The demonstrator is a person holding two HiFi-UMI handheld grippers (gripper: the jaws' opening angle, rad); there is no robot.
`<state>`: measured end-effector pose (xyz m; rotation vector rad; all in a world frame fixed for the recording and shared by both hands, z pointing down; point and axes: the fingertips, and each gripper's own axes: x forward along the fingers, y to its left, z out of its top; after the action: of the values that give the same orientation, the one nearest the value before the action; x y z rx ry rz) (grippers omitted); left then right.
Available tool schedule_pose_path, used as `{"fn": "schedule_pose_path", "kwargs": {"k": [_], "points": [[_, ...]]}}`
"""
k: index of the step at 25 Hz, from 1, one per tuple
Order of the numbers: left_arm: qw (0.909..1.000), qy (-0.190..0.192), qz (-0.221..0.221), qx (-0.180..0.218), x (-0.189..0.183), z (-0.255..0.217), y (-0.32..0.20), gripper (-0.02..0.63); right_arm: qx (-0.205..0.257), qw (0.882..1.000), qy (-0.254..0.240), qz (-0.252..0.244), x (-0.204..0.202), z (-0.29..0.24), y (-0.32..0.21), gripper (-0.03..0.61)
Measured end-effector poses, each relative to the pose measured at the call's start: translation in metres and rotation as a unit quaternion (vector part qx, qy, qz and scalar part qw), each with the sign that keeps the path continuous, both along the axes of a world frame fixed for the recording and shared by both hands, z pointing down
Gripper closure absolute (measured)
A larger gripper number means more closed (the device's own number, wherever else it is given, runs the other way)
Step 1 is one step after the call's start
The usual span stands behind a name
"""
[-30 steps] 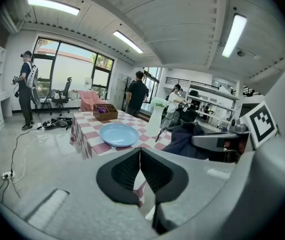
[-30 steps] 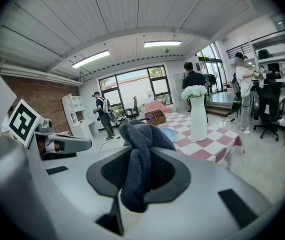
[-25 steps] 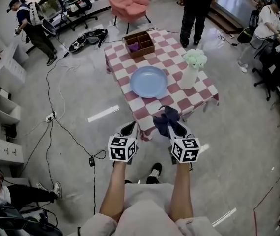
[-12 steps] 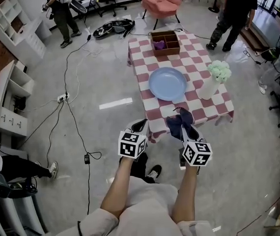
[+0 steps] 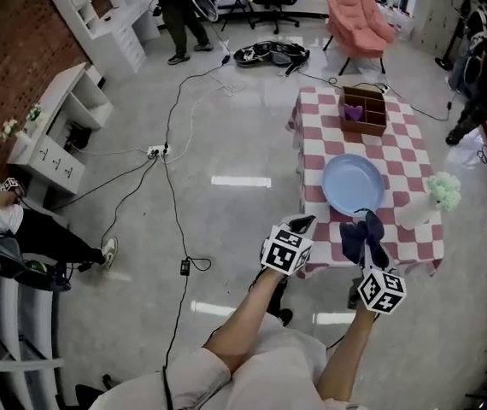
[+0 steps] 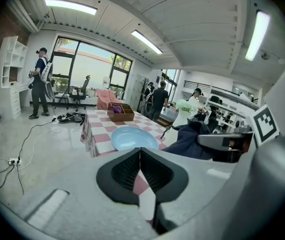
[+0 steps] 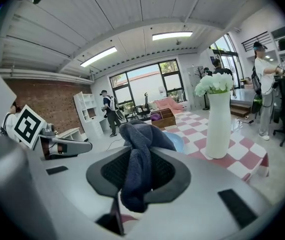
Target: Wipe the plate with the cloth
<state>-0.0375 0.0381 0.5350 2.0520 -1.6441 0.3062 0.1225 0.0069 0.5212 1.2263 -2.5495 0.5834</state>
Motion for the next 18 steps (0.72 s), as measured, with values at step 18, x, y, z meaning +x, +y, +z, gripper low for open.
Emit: {"fn": "schedule_pose_path", "kwargs": {"k": [18], "points": [[0.9985,-0.009,0.01,-0.053,-0.041,0.033,-0.108,0.603,-0.029,0.999,-0.005,-0.012,-0.049,0.021,-0.116,0.486]]}}
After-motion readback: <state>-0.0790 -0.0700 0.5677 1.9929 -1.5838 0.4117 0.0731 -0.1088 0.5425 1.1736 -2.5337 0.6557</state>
